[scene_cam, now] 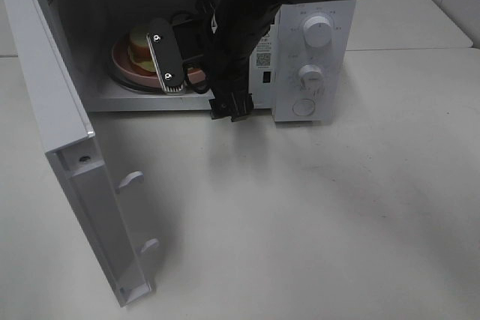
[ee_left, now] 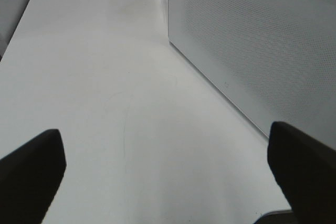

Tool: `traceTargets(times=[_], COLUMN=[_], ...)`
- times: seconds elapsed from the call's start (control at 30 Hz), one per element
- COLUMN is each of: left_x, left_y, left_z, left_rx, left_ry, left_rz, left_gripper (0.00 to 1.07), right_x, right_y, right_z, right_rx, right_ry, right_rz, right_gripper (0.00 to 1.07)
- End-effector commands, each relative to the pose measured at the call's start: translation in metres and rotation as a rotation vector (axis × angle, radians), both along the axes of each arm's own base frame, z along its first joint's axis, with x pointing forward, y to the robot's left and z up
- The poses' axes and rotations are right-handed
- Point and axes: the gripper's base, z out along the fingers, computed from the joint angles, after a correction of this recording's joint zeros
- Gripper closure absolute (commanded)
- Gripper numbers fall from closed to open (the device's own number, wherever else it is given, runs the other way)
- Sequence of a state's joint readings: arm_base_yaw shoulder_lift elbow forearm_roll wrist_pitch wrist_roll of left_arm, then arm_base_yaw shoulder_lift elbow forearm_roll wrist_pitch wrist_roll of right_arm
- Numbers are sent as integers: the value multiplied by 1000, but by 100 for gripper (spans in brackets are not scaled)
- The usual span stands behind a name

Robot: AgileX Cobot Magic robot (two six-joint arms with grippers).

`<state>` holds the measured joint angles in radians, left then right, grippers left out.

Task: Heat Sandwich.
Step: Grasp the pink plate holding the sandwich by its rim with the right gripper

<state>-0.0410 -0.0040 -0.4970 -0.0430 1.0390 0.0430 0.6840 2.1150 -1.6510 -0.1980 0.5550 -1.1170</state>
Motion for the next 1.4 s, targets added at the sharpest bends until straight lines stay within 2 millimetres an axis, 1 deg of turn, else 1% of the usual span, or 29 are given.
traceTargets(times=[0.03, 0.13, 0.4, 0.8, 0.9, 1.27, 1.3, 1.4], left_x=[-3, -3, -3, -3, -3, -2, -2, -2], left_y=[0, 0, 0, 0, 0, 3, 3, 3], left_z=[0, 0, 0, 0, 0, 0, 0, 0], left_rx=[-4, -4, -4, -4, -2, 30, 30, 30], left_ry=[-27, -27, -27, -27, -27, -30, -30, -30], left_rz=[0, 0, 0, 0, 1, 23, 23, 23], left_gripper=[3, 3, 3, 3, 3, 3, 3, 3], right_x=[4, 12, 25, 41, 48, 55, 60, 63], right_y=[4, 11, 21, 33, 38, 43, 39, 42], right_z=[-4, -13, -26, -39, -42, -53, -55, -58], right_rx=[2, 5, 23, 39, 61, 59, 60, 64], right_ry=[1, 5, 3, -17, -24, -36, -37, -41], right_rz=[-5, -13, -34, -42, -65, -73, -84, -85], right_gripper=[15, 15, 15, 16, 16, 17, 17, 17])
